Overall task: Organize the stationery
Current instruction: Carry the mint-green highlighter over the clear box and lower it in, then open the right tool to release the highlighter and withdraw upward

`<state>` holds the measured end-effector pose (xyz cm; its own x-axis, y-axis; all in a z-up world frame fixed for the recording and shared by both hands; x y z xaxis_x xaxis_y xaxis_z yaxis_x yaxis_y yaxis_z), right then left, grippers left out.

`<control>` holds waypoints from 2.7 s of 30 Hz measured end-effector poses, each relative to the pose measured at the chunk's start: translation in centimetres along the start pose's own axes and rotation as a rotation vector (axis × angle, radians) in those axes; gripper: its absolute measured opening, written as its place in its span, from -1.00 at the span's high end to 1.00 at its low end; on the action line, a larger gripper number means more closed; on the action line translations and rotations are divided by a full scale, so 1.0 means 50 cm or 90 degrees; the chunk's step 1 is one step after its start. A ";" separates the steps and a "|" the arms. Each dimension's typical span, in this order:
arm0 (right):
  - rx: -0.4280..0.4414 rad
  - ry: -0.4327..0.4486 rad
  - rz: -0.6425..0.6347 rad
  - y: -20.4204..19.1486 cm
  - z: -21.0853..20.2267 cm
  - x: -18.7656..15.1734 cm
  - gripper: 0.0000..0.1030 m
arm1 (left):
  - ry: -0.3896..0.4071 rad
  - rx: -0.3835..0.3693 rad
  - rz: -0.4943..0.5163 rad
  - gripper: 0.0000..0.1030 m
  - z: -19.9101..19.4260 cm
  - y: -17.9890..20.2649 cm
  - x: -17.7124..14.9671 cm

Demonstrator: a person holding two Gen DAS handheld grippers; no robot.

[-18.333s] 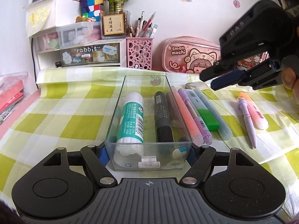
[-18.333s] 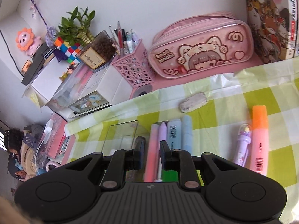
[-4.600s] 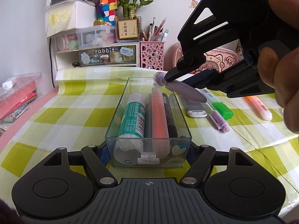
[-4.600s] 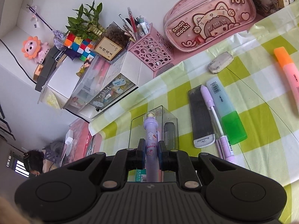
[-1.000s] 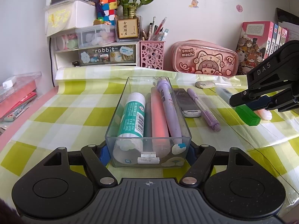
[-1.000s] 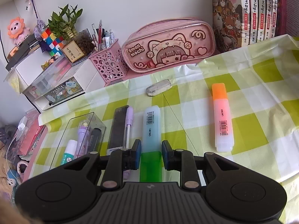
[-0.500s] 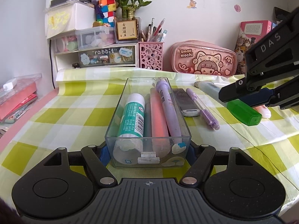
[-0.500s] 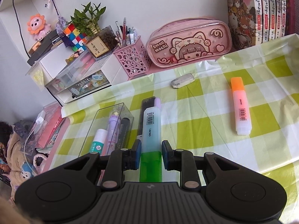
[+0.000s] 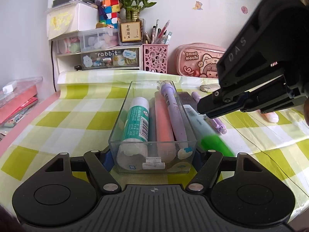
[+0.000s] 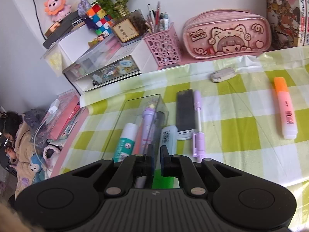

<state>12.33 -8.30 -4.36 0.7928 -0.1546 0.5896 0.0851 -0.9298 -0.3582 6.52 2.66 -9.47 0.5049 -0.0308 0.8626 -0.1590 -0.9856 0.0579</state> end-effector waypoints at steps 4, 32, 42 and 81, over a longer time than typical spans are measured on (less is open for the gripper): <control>0.035 -0.014 0.041 0.038 0.000 0.000 1.00 | -0.001 0.002 0.000 -0.41 0.001 0.001 0.001; 0.032 0.033 0.012 0.001 -0.029 0.043 0.93 | 0.001 0.003 0.002 -0.41 0.000 0.001 0.000; 0.070 -0.032 0.024 -0.057 0.016 0.037 0.93 | 0.001 0.003 0.002 -0.42 0.000 0.001 -0.001; 0.111 -0.059 -0.029 -0.091 0.027 0.031 0.89 | 0.001 0.003 0.003 -0.42 0.000 0.001 0.000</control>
<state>13.99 -3.86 -2.80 0.8373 -0.0754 0.5416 0.2187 -0.8616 -0.4581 6.54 2.62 -9.47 0.5031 -0.0345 0.8636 -0.1573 -0.9862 0.0523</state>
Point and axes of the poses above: each gripper's, at about its wrist camera, not at the fingertips, and z roughly the way its jaws point, y to its right, x to its top, the point moved 5 cm from there along z, roughly the way its jaws point, and after that the axes turned 9 degrees about -x, right-handed, at the moved point
